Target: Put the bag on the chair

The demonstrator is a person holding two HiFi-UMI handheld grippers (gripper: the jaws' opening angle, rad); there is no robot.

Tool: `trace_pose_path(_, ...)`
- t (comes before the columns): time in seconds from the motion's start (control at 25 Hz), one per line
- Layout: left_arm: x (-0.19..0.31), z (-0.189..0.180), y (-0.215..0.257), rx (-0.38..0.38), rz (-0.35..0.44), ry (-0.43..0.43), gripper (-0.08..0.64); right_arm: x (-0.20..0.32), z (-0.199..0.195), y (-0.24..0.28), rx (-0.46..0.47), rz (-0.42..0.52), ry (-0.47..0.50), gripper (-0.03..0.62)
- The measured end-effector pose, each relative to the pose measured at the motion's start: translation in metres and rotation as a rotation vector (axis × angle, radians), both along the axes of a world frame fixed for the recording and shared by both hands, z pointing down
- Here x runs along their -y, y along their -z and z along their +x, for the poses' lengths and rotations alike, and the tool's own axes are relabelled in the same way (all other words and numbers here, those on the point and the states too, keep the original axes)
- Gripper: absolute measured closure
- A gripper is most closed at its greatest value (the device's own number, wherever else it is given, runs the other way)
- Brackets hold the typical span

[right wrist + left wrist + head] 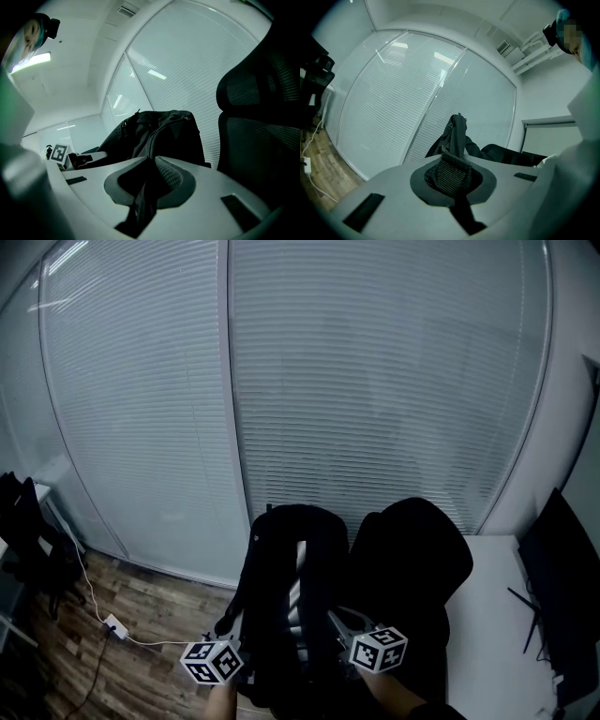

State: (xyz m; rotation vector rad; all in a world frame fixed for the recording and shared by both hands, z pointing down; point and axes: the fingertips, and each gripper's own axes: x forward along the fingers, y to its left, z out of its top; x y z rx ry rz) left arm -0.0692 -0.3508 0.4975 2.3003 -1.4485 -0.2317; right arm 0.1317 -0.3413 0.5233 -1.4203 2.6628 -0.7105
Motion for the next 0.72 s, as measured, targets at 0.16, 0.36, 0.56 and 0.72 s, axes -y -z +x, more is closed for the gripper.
trace_pose_path(0.16, 0.022, 0.017, -0.027, 0.016, -0.05, 0.013, 0.538, 0.022, 0.018, -0.025, 0.01, -0.035, 0.005, 0.523)
trace_pose_path(0.36, 0.044, 0.037, -0.066, 0.059, -0.103, 0.024, 0.538, 0.043, 0.038, -0.066, 0.018, -0.101, 0.004, 0.523)
trace_pose_path(0.56, 0.058, 0.052, -0.108, 0.104, -0.165, 0.03, 0.538, 0.055, 0.052, -0.11, 0.015, -0.17, 0.001, 0.523)
trace_pose_path(0.72, 0.066, 0.068, -0.141, 0.11, -0.221, 0.035, 0.538, 0.061, 0.069, -0.143, 0.01, -0.219, -0.017, 0.523)
